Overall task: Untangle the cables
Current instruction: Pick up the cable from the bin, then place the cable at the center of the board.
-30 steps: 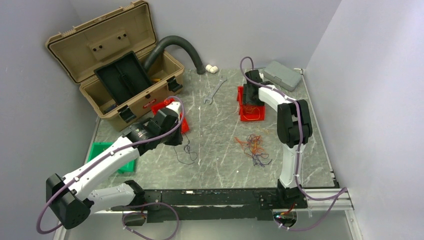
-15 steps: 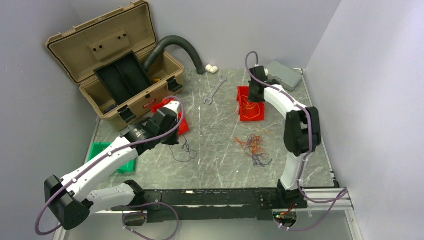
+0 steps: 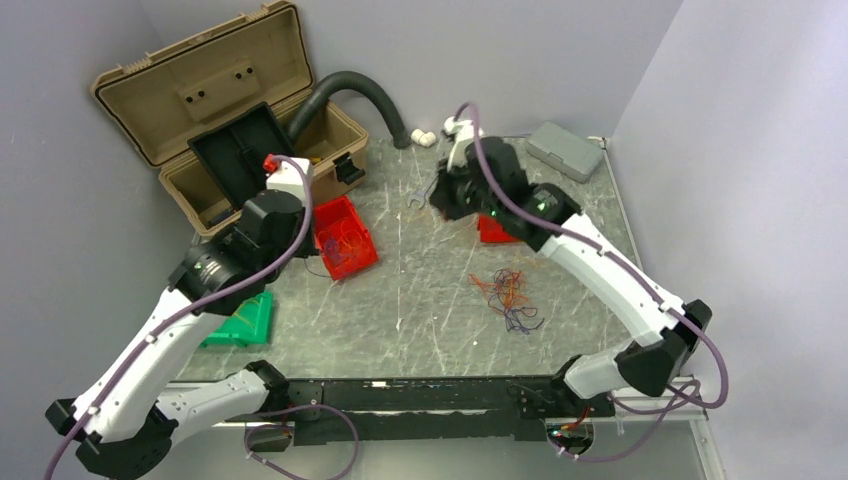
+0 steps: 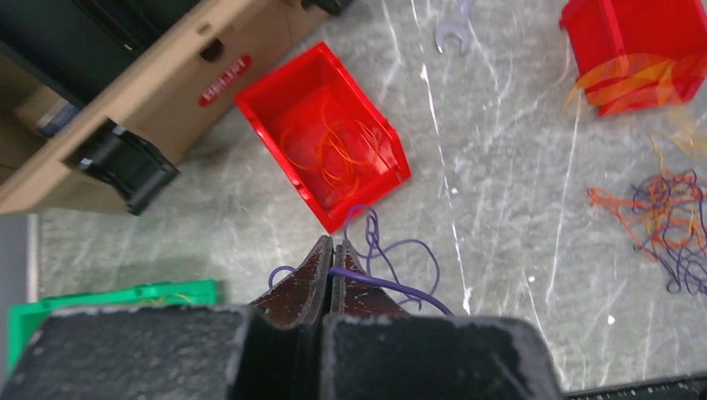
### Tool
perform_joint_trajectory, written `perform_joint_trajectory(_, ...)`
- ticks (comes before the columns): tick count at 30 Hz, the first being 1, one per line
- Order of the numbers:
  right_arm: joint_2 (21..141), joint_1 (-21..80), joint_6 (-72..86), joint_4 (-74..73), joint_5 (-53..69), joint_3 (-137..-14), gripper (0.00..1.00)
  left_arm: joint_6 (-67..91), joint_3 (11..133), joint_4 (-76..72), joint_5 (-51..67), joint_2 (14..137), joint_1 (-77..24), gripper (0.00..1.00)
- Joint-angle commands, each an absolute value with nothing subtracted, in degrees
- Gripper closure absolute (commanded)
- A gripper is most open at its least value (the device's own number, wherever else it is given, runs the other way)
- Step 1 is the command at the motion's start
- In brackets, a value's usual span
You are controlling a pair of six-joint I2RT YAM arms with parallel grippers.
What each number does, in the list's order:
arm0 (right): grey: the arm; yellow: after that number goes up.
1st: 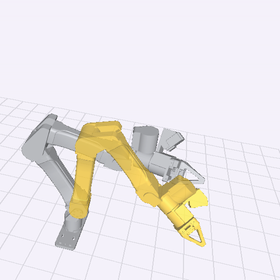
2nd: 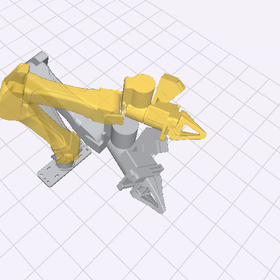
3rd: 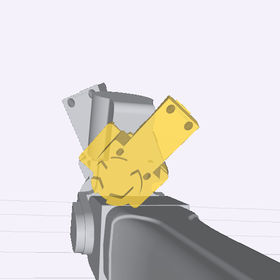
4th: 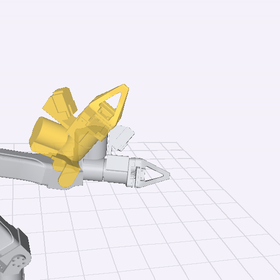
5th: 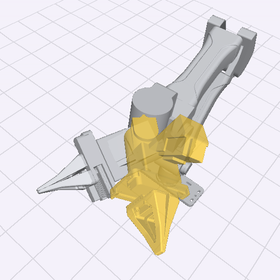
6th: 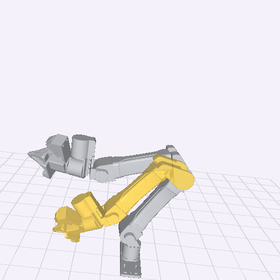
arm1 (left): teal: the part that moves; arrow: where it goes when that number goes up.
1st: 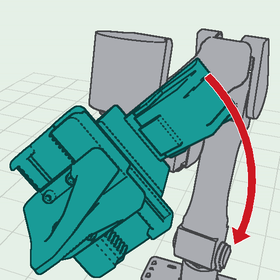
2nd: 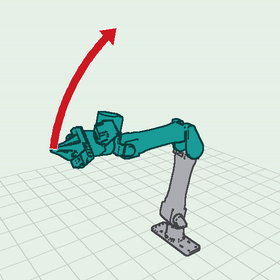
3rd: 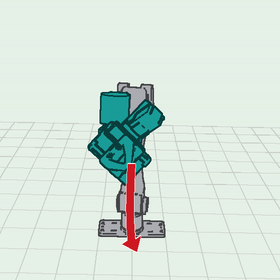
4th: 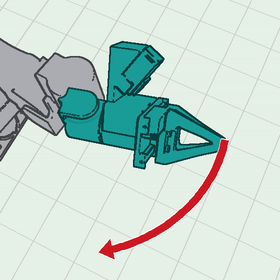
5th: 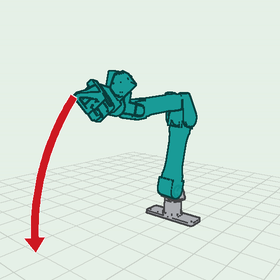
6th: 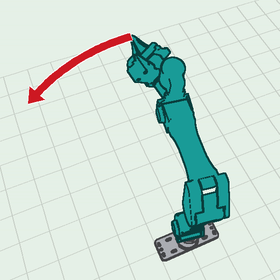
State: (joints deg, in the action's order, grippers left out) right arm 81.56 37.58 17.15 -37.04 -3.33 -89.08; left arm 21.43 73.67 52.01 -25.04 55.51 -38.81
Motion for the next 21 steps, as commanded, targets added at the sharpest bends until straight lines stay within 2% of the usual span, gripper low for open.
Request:
perform_joint_trajectory(1, 78.6, 46.3, 19.8, -36.9, 6.6, -88.6, 1.00, 17.5, 79.3, 54.3, -31.7, 54.1, -38.3, 1.00)
perform_joint_trajectory(8, 81.7, 58.4, 26.3, -25.4, 11.2, -80.0, 1.00, 14.7, 86.9, 55.1, -35.5, 55.2, -38.1, 1.00)
perform_joint_trajectory(9, 81.9, 58.9, 26.8, -24.6, 11.6, -79.6, 0.81, 14.5, 87.5, 54.8, -35.5, 55.5, -38.0, 1.00)
perform_joint_trajectory(10, 81.8, 58.9, 27.3, -24.2, 11.3, -79.0, 0.51, 14.4, 87.8, 54.3, -35.2, 55.7, -38.1, 1.00)
perform_joint_trajectory(11, 81.3, 59.0, 27.7, -23.9, 10.3, -78.3, 0.30, 14.5, 88.0, 53.8, -34.5, 55.9, -38.0, 1.00)
perform_joint_trajectory(12, 80.4, 58.9, 27.8, -23.8, 8.8, -77.6, 0.20, 14.7, 87.9, 53.2, -33.5, 56.3, -38.0, 1.00)
perform_joint_trajectory(13, 79.3, 58.8, 27.6, -24.0, 6.6, -76.9, 0.16, 14.9, 87.6, 52.7, -32.4, 56.6, -37.9, 1.00)
perform_joint_trajectory(16, 75.8, 57.2, 26.3, -26.3, 2.4, -75.9, 0.15, 15.6, 86.3, 50.9, -28.8, 57.9, -38.0, 1.00)
perform_joint_trajectory(21, 69.1, 49.6, 25.3, -27.5, 2.8, -69.5, 0.14, 16.6, 83.0, 46.4, -20.1, 60.2, -38.0, 1.00)
